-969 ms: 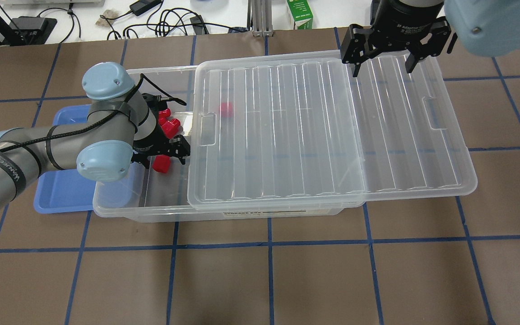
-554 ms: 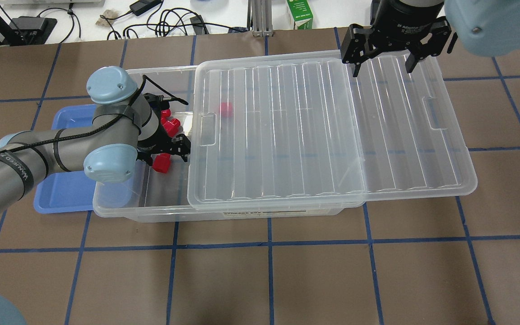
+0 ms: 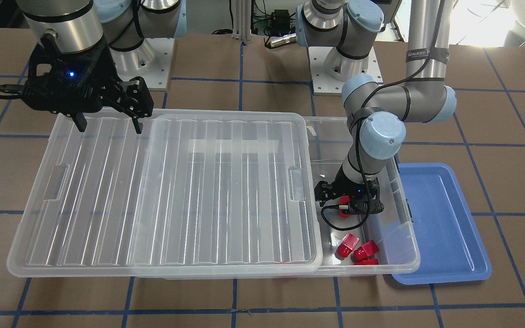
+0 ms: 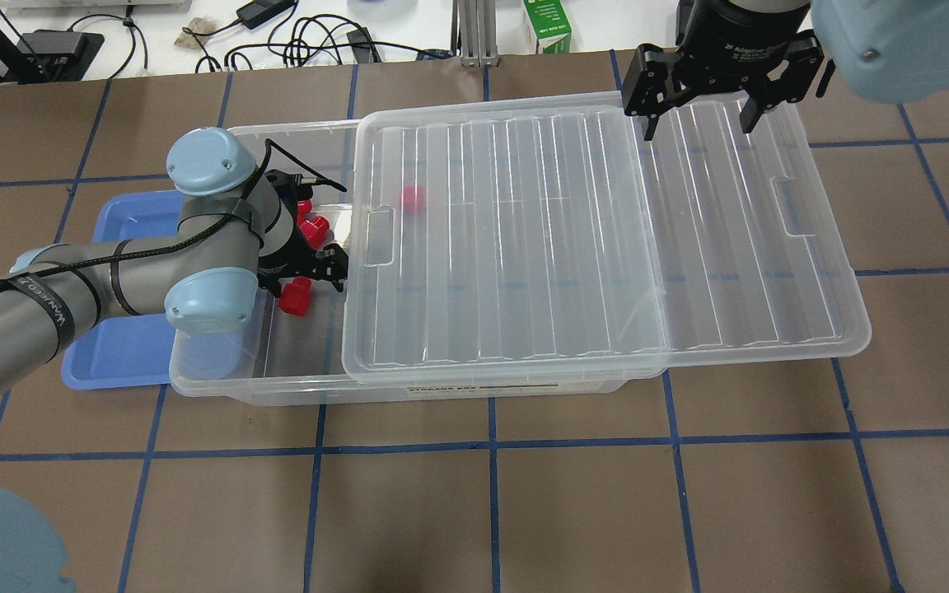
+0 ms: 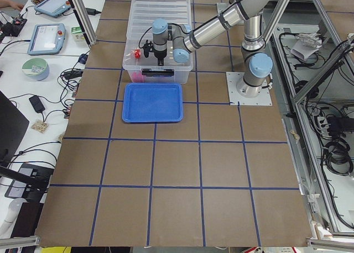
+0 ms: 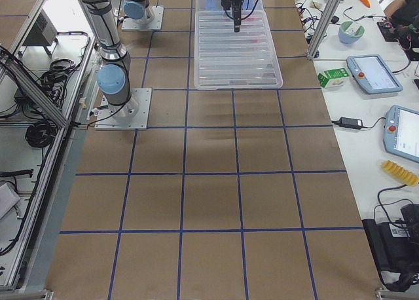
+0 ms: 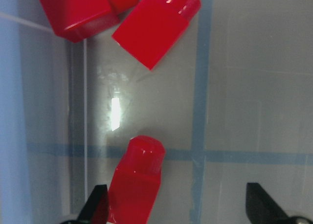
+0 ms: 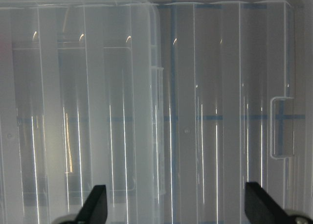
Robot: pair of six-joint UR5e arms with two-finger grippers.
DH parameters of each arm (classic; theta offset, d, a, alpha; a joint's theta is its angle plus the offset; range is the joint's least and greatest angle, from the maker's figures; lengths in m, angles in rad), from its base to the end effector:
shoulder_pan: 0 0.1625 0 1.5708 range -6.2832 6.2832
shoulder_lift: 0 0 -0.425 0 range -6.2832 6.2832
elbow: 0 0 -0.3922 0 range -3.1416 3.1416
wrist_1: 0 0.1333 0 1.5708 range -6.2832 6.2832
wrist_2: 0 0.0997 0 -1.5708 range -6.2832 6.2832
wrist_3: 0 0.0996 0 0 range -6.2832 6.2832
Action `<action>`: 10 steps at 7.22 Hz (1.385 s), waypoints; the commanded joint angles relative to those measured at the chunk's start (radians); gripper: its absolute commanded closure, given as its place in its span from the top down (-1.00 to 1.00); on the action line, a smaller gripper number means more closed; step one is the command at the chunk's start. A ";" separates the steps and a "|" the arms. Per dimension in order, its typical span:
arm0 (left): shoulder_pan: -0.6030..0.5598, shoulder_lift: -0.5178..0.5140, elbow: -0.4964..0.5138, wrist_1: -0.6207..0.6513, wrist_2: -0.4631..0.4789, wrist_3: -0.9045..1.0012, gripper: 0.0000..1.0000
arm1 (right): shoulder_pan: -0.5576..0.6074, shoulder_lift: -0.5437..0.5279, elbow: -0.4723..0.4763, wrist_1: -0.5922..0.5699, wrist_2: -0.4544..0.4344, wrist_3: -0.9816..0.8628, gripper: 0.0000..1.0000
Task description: Place red block in blue tray from box
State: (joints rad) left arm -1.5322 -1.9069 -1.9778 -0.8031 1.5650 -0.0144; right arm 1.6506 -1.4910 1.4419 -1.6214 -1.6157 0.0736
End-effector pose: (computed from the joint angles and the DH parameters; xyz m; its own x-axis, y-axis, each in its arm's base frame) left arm -0.1133 -0.5359 0.2012 -0.9986 -0.0528 0.0061 -0.0530 0.9983 -0.0245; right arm 0.1710 -0.5227 0.5163 -0.9993 -0.0020 0.0372 -0.0059 0.9947 -0.1026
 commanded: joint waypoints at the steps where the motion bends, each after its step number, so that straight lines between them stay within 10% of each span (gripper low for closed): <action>1: 0.004 -0.004 -0.001 -0.001 0.003 0.002 1.00 | 0.000 0.000 0.000 0.000 -0.001 0.000 1.00; 9: 0.006 -0.027 0.010 0.004 0.003 -0.007 0.49 | 0.000 0.000 0.000 0.002 -0.001 0.000 1.00; 10: 0.007 -0.026 0.013 0.005 0.003 -0.012 -0.43 | 0.000 0.000 0.000 0.002 -0.001 0.000 1.00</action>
State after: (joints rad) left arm -1.5260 -1.9333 -1.9676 -0.7993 1.5677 -0.0215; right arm 1.6506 -1.4910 1.4420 -1.6201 -1.6170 0.0736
